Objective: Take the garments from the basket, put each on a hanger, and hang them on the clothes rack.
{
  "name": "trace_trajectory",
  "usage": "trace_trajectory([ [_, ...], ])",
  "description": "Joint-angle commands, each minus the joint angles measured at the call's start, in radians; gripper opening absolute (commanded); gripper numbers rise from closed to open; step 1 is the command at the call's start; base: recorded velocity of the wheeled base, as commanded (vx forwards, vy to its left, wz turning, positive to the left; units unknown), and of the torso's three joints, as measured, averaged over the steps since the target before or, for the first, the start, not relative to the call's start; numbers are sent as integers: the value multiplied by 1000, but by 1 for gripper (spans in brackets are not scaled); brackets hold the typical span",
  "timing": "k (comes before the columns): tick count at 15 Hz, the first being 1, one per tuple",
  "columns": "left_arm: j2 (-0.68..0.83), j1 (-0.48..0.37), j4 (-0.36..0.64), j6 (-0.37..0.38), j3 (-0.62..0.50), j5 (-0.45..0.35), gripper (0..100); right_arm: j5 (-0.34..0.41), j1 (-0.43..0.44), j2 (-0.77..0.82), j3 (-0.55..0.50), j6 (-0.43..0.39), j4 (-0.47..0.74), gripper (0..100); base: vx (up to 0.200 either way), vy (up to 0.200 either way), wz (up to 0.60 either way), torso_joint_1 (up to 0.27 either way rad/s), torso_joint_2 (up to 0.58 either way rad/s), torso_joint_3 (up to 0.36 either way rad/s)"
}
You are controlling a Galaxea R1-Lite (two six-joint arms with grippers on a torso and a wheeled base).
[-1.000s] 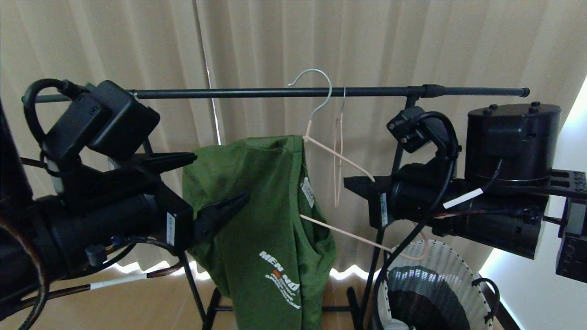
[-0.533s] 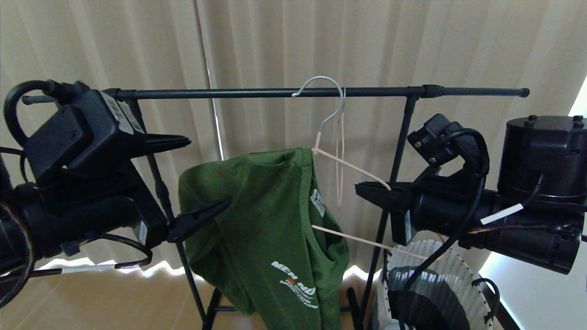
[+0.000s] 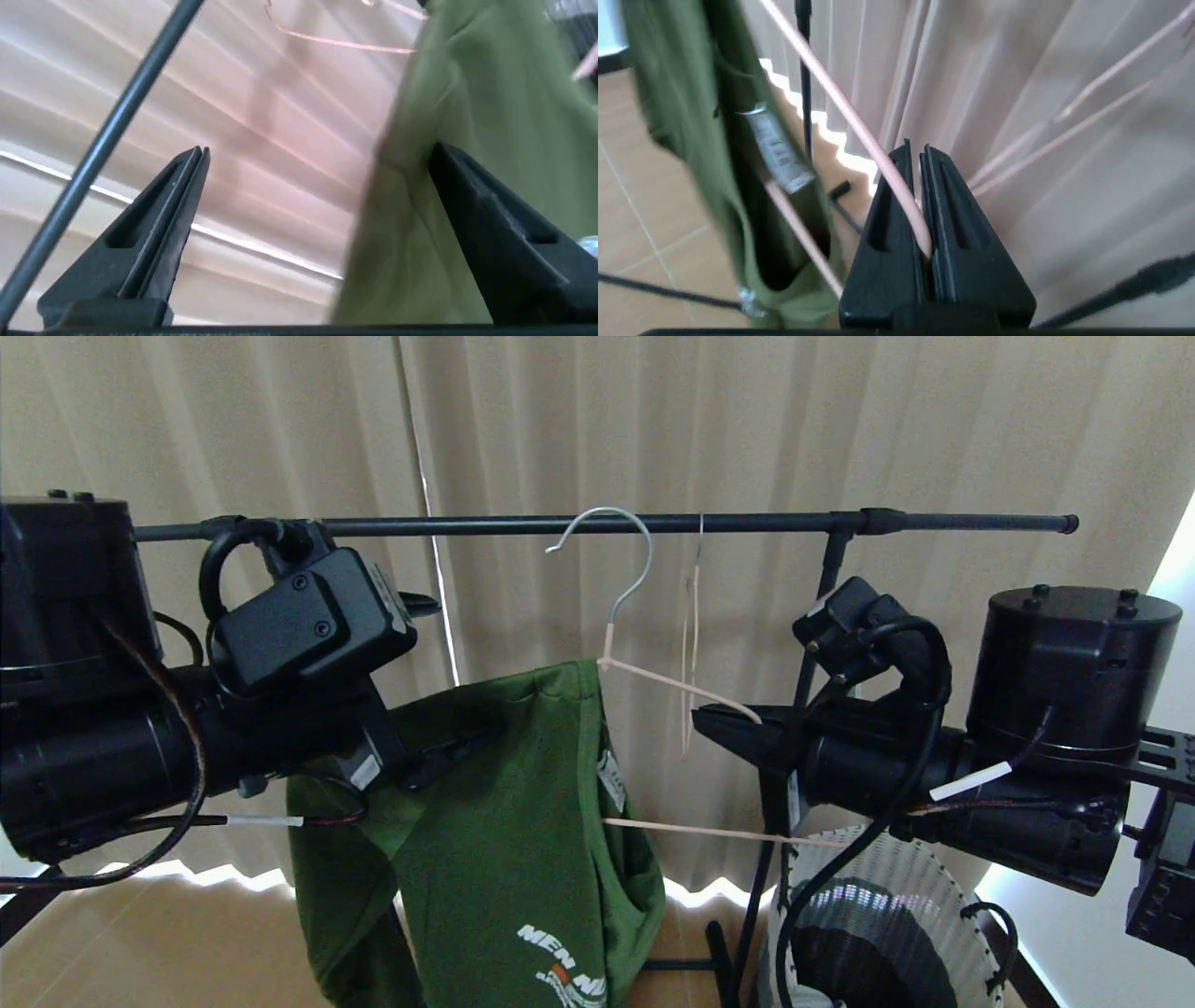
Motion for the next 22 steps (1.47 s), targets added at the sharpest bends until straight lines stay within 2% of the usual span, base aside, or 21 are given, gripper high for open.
trace_trajectory([
  [1, 30, 1, -1, -1, -3, 1, 100, 1, 19, 3, -1, -1, -1, 0, 0, 0, 0, 0, 0, 0],
  [4, 40, 3, -37, -1, 0, 1, 100, 18, 44, -7, -1, 1, -3, 0, 0, 0, 0, 0, 0, 0],
  [5, 40, 4, -37, -1, 3, 1, 0, 34, 44, -10, -1, 1, -3, 0, 0, 0, 0, 0, 0, 0],
  [15, 30, 6, -37, -4, 9, 6, 0, 36, 42, -22, -1, 4, -4, 0, 0, 0, 0, 0, 0, 0],
  [16, 30, 6, -38, -4, 7, 7, 0, 34, 42, -22, 1, 4, -4, 100, 0, 0, 0, 0, 0, 0],
  [19, 30, 7, -40, -4, 7, 25, 0, 24, 41, -22, -2, 1, -4, 100, 0, 0, 0, 0, 0, 0],
  [22, 32, 9, -41, -41, 7, 147, 0, -21, 33, -59, 22, -1, -3, 100, 0, 0, 0, 0, 0, 0],
])
